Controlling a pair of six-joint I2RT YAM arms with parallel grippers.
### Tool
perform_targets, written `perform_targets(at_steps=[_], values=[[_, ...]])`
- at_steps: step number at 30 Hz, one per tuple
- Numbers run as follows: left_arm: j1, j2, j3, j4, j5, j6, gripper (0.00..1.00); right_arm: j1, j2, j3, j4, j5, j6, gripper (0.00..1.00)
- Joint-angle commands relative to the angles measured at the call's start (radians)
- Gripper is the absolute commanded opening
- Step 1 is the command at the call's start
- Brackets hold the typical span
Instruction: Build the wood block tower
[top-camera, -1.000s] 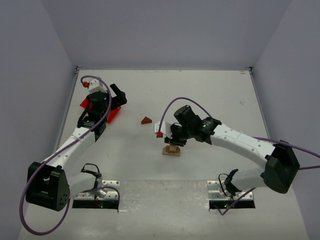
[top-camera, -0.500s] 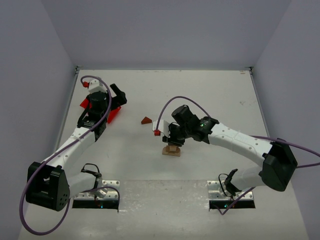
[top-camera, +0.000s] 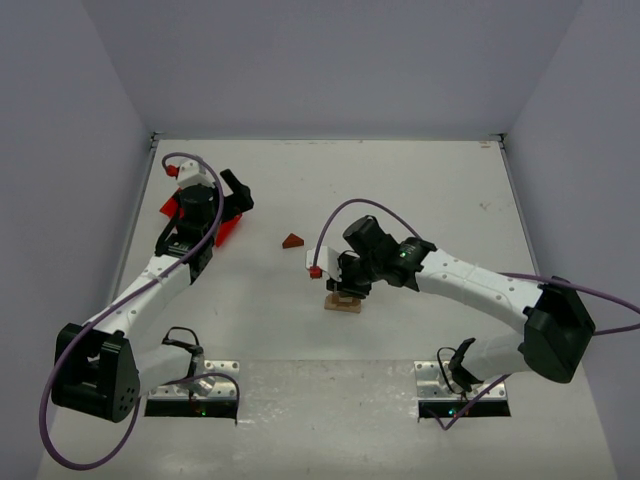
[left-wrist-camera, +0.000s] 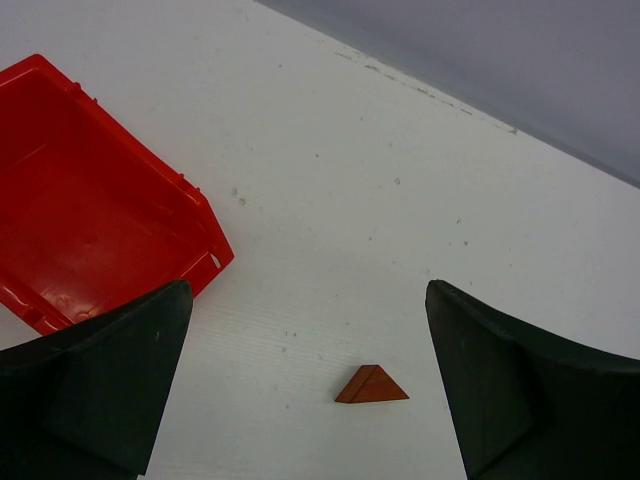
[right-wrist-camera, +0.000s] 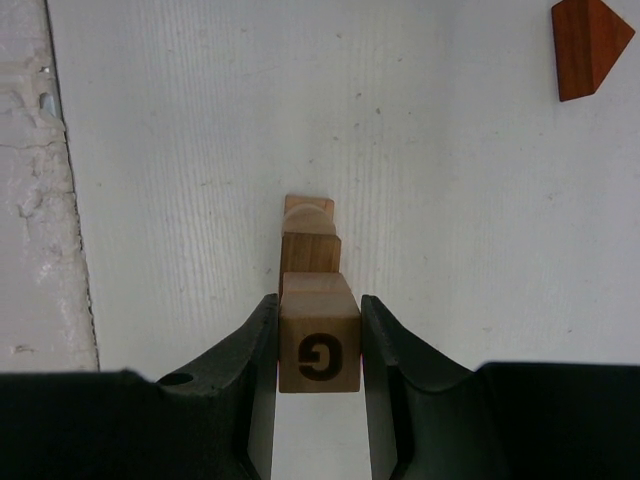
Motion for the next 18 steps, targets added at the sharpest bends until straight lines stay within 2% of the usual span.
perform_targets(at_steps=[1, 18], values=[[0.014, -0.004, 0.002, 0.051, -0.010, 0.000, 1.00, 0.010, -0.035, -0.020, 0.034, -0.022, -0.025, 0.15], [0.013, -0.001, 0.002, 0.054, -0.009, 0.003, 1.00, 0.014, -0.024, -0.005, 0.057, 0.017, 0.013, 0.17]])
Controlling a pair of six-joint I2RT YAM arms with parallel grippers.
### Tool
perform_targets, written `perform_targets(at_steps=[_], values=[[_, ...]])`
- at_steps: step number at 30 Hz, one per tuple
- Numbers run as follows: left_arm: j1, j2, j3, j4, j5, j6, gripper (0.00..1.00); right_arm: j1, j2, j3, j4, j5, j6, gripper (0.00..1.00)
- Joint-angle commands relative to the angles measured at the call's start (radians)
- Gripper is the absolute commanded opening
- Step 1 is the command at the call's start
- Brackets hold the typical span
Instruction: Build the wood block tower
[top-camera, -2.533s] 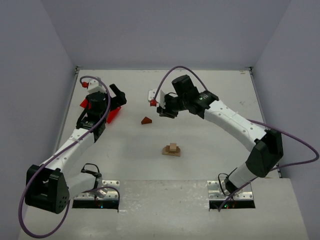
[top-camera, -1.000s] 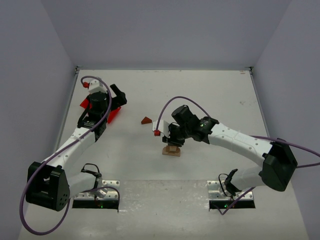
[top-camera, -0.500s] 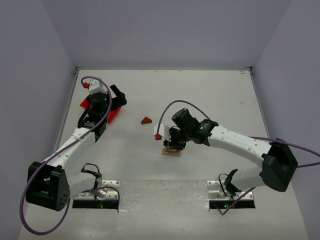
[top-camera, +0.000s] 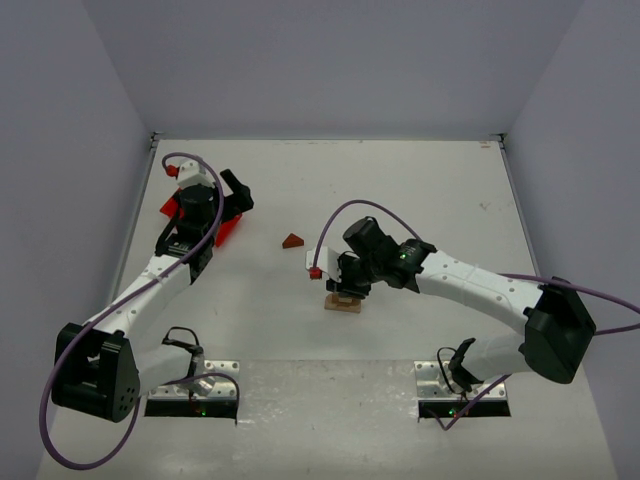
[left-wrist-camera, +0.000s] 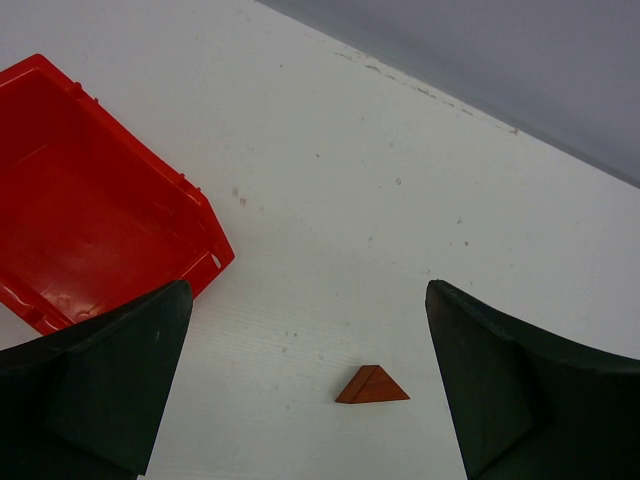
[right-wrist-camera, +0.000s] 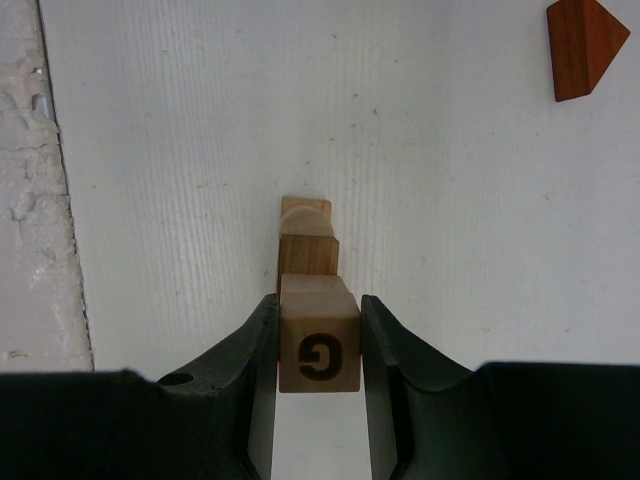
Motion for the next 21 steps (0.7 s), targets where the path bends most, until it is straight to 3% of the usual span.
perform_targets(at_steps=[1, 21], values=[[0.014, -0.003, 0.003, 0.053, -0.007, 0.003, 1.00, 0.007, -0.016, 0.020, 0.035, 0.002, 0.015, 0.17], [0.014, -0.003, 0.002, 0.053, -0.005, 0.003, 1.00, 0.007, -0.006, 0.008, 0.039, 0.000, 0.005, 0.22]])
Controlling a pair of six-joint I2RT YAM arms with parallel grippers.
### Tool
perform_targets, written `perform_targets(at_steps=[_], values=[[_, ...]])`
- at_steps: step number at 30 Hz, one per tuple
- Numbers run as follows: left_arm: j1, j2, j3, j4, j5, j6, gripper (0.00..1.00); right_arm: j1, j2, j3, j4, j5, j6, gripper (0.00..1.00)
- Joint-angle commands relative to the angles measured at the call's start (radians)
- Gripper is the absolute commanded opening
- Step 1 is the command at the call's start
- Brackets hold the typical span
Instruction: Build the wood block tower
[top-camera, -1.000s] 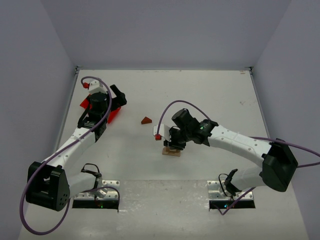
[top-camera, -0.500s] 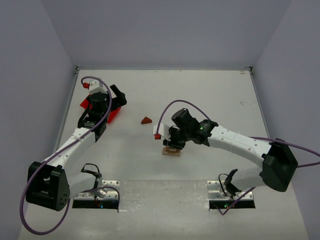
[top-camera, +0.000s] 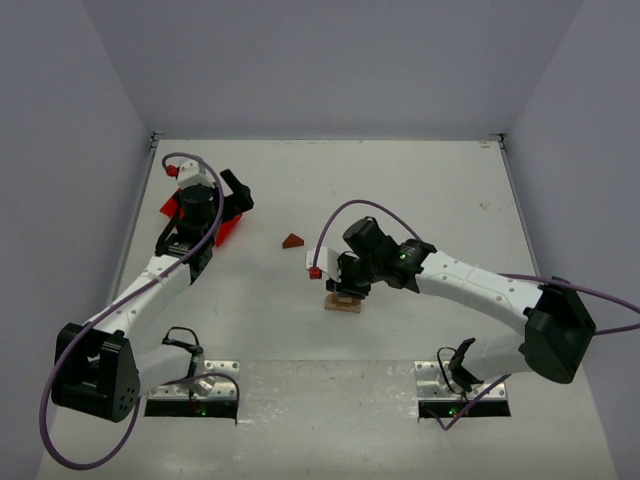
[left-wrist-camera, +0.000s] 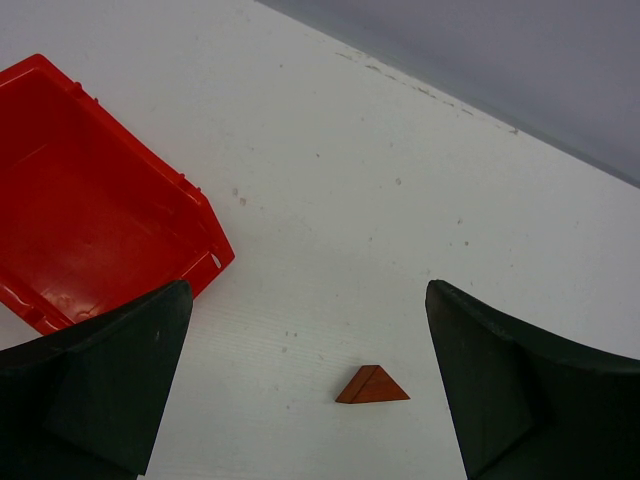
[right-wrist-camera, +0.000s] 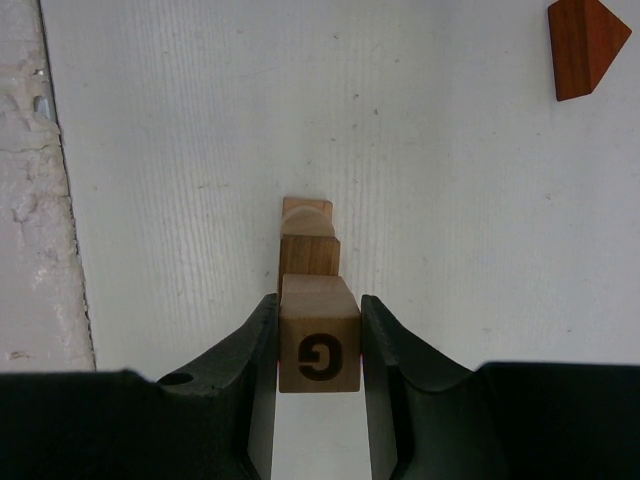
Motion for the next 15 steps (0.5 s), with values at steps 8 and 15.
perform_targets(at_steps=[8, 15], values=[[0.014, -0.005, 0.004, 0.053, -0.010, 0.003, 1.00, 0.005, -0.013, 0.001, 0.038, -0.003, -0.003, 0.29], [0.014, -0.006, 0.004, 0.051, -0.011, 0.003, 1.00, 0.005, -0.016, -0.005, 0.042, 0.000, -0.004, 0.40]])
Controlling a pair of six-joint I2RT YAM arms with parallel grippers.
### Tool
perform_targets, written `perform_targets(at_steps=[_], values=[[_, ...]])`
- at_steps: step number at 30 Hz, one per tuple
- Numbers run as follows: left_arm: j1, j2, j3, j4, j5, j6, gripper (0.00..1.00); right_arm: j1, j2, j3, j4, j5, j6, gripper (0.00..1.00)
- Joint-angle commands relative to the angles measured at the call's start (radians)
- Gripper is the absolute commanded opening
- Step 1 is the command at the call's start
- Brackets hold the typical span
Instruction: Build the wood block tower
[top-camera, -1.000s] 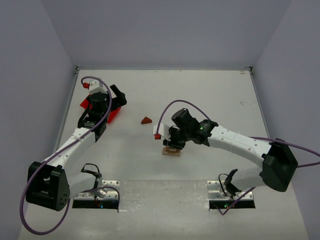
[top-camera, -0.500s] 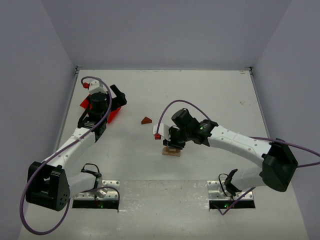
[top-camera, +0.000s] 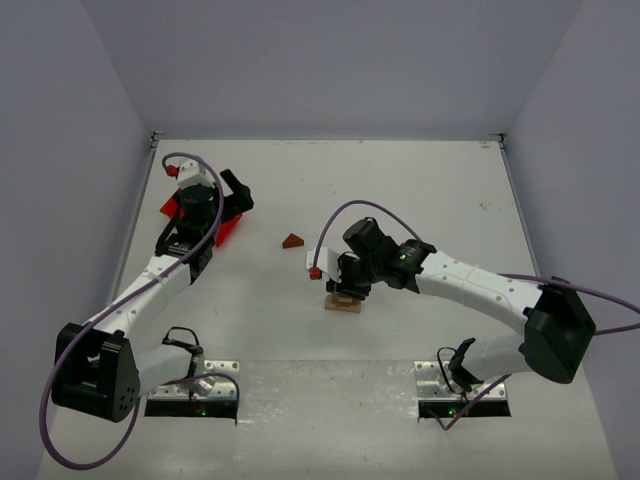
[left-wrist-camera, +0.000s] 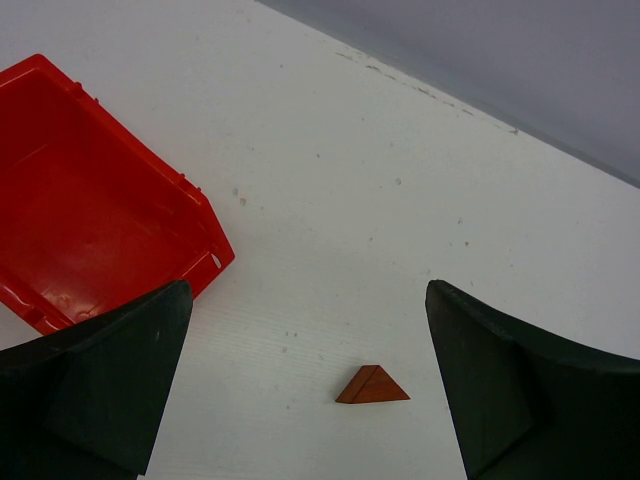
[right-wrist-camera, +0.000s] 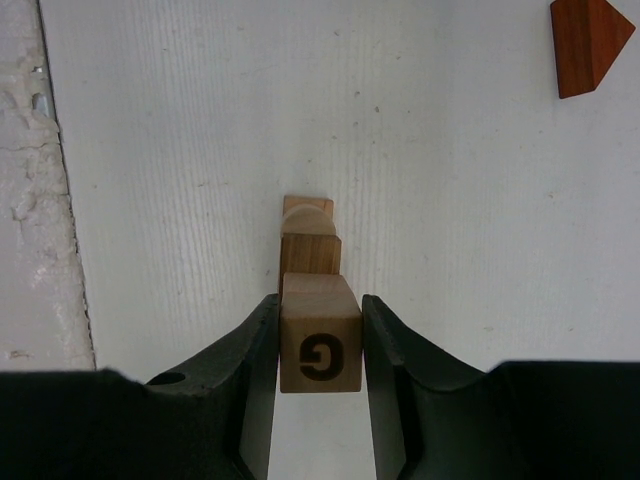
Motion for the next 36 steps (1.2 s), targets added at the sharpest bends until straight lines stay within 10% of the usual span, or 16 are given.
perform_targets(at_steps=[1, 36], values=[[0.014, -0.005, 0.003, 0.051, -0.011, 0.003, 1.00, 0.005, -0.016, -0.001, 0.042, -0.001, -0.003, 0.42], [0.014, -0.010, -0.002, 0.058, 0.002, 0.006, 1.00, 0.005, 0.019, 0.005, 0.095, 0.045, 0.004, 0.59]])
